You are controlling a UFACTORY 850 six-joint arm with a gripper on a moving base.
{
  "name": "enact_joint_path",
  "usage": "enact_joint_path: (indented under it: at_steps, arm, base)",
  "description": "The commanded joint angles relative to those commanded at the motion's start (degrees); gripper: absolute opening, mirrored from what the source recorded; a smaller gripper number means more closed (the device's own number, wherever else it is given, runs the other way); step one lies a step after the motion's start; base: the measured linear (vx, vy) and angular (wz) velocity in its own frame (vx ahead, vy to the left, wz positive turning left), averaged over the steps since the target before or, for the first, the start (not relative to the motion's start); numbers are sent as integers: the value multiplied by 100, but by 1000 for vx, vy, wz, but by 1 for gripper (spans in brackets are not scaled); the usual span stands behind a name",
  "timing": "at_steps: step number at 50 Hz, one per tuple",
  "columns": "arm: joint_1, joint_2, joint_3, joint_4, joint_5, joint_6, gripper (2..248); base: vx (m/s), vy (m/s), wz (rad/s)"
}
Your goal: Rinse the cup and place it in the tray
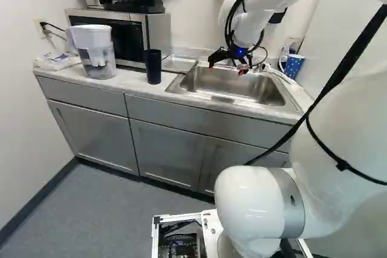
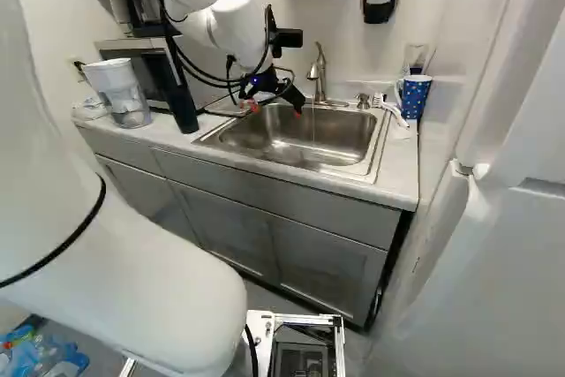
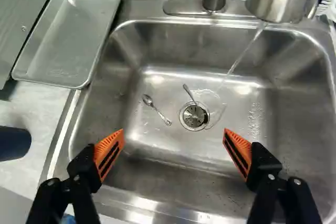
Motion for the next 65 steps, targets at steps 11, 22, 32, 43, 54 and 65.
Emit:
enact_joint_path:
  at_steps: [11,22,32,43,54,65]
  arm:
    - [-180,182,163,0,0,0,247]
    - [-180,182,163,0,0,0,247]
    - [-180,182,163,0,0,0,247]
    - [-180,182,163,0,0,0,247]
    - [-180,182,163,0,0,0,247]
    - [-109,115,104,0,16,0,247]
  base:
    - [0,0,0]
    - [0,0,0]
    - [0,0,0]
    - [0,0,0]
    - [0,0,0]
    - [0,0,0]
